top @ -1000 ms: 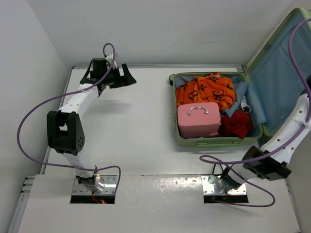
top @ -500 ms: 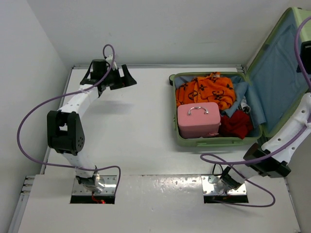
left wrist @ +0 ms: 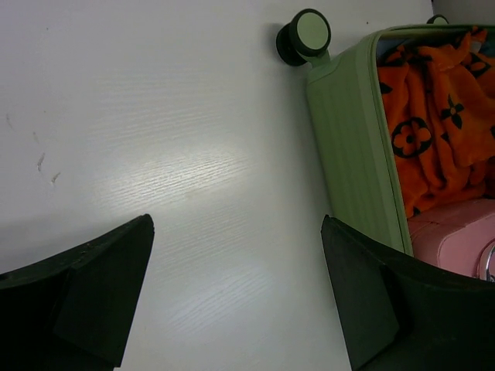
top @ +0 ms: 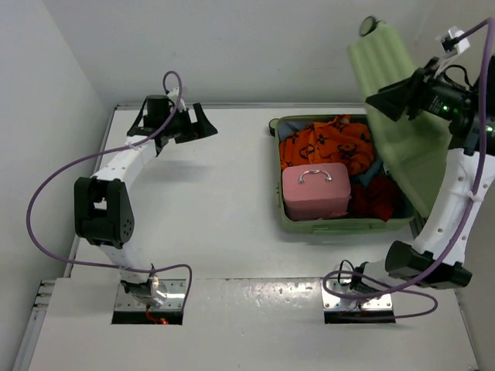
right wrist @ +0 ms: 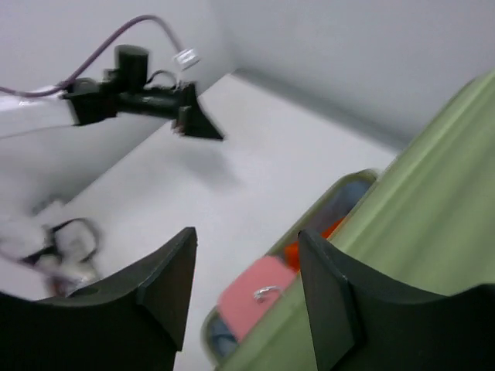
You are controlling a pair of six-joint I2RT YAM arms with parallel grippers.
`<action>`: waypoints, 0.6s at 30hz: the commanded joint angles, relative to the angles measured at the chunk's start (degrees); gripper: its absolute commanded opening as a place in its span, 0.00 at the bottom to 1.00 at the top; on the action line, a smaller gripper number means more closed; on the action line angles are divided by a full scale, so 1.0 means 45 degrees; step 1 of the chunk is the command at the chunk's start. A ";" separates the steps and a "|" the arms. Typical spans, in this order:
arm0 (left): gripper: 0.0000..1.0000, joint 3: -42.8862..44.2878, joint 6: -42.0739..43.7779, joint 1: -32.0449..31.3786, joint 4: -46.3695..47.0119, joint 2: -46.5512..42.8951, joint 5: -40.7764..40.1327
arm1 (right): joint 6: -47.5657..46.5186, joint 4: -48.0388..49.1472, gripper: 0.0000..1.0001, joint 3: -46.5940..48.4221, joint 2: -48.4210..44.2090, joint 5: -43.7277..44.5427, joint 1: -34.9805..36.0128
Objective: Pack the luggage
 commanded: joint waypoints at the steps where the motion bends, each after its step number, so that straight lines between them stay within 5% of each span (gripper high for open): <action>1: 0.95 -0.0018 0.0122 0.0049 0.0443 -0.0990 -0.0044 | 0.4819 0.4025 0.56 -0.1876 -0.0192 -0.3053 0.0989; 2: 0.95 -0.0134 0.0122 0.0049 0.0443 -0.1165 -0.0335 | 1.0419 1.1621 0.58 -0.3894 -0.1413 -0.3539 0.1130; 4: 0.95 -0.0135 0.0122 0.0165 0.0443 -0.1302 -0.0494 | 1.5350 1.7297 0.62 -0.6641 -0.1737 -0.3486 0.1539; 5: 0.96 -0.0135 0.0122 0.0166 0.0443 -0.1303 -0.0881 | 1.6441 1.9333 0.65 -0.5991 -0.1158 -0.3524 0.1638; 9: 0.96 -0.0387 -0.0014 0.0166 0.0248 -0.1536 -0.1139 | 1.7199 1.9529 0.69 -0.5161 -0.0467 -0.2962 0.0883; 11: 0.96 -0.0544 0.0102 0.0166 -0.0043 -0.1538 -0.1139 | 1.3618 1.6266 0.70 -0.5242 -0.1166 -0.2434 0.0198; 12: 0.96 -0.0680 0.0103 0.0166 -0.0045 -0.1654 -0.1139 | 1.1706 1.2111 0.70 -0.4681 -0.1268 -0.0768 0.0058; 13: 0.96 -0.0682 0.0219 0.0166 -0.0045 -0.1655 -0.1139 | 0.5790 0.7487 0.70 -0.3728 -0.1346 0.0119 0.0096; 15: 0.97 -0.0954 0.0355 0.0166 -0.0161 -0.1655 -0.1139 | 0.2719 0.3792 0.70 -0.2998 -0.1328 0.3898 0.0837; 18: 0.97 -0.0955 0.0590 -0.0183 -0.0415 -0.1655 -0.1022 | 0.0427 0.2000 0.67 -0.2527 -0.0976 0.7420 0.0955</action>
